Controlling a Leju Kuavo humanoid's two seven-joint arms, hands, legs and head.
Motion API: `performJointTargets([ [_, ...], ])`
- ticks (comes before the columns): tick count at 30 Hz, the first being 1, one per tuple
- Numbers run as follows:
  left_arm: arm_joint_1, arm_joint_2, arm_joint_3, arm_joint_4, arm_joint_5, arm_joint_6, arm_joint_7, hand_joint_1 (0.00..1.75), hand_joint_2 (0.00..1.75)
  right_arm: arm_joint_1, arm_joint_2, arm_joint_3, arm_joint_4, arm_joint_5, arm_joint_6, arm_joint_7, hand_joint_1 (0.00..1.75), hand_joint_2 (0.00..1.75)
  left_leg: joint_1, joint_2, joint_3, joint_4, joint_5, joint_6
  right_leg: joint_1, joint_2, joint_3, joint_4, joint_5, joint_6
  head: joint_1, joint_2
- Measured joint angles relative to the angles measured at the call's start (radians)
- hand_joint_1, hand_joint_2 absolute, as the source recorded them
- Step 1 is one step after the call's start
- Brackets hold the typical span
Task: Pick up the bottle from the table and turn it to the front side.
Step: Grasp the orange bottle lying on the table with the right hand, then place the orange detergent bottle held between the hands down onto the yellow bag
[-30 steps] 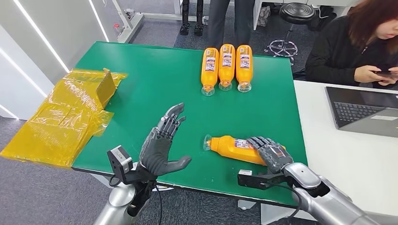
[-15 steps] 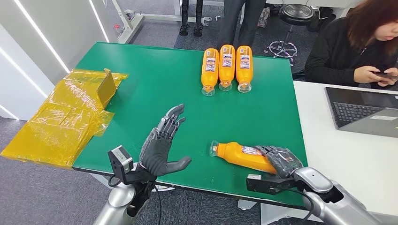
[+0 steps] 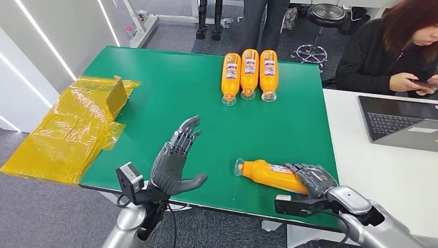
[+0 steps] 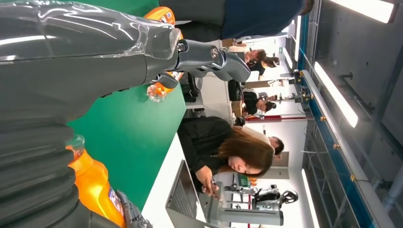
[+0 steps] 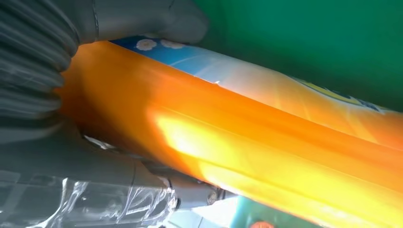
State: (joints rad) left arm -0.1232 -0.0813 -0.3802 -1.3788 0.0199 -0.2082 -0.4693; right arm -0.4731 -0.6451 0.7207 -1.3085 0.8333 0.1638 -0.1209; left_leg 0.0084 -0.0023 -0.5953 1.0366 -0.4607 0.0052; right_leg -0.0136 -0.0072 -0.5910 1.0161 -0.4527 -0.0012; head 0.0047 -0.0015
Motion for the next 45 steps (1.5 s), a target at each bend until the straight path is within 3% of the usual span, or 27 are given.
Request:
performJointTargets([
  [8,0.039,0.001,0.013,-0.051,-0.023,0.012,0.014,0.0,1.75,0.066,0.008,-0.098,-0.152,0.103,-0.146,0.061,1.75,1.75,0.0,0.0,-0.005,0.0,0.0,0.0,0.0,0.0,-0.005,0.001,0.0,0.0,0.0,0.0],
  [16,0.047,-0.008,0.016,-0.068,-0.03,0.023,0.028,0.0,1.75,0.139,0.051,-0.222,-0.308,0.172,-0.238,0.081,1.75,1.75,0.0,-0.001,-0.007,0.0,0.0,0.0,0.0,0.0,-0.007,0.001,0.0,0.0,0.0,0.0],
  [27,0.046,-0.019,0.016,-0.067,-0.024,0.043,0.029,0.0,1.75,0.411,0.121,-0.357,-0.487,0.25,-0.46,0.025,1.75,1.75,0.0,-0.002,-0.008,0.0,-0.001,0.0,0.0,-0.001,-0.008,0.0,-0.001,0.0,0.0,0.0],
  [38,0.042,-0.033,-0.025,-0.06,0.113,-0.019,0.048,0.0,1.75,0.549,0.206,-0.339,-0.544,0.209,-0.621,-0.042,1.75,1.75,0.0,-0.001,-0.008,-0.001,-0.001,0.0,0.0,-0.001,-0.008,0.0,-0.002,0.0,0.0,0.0],
  [45,0.055,-0.03,-0.082,-0.109,0.262,-0.13,0.099,0.0,1.75,0.532,0.256,-0.261,-0.516,0.191,-0.652,-0.066,1.75,1.75,0.0,0.0,-0.008,-0.001,-0.001,0.0,0.0,0.0,-0.009,0.0,-0.002,0.0,0.0,0.0],
])
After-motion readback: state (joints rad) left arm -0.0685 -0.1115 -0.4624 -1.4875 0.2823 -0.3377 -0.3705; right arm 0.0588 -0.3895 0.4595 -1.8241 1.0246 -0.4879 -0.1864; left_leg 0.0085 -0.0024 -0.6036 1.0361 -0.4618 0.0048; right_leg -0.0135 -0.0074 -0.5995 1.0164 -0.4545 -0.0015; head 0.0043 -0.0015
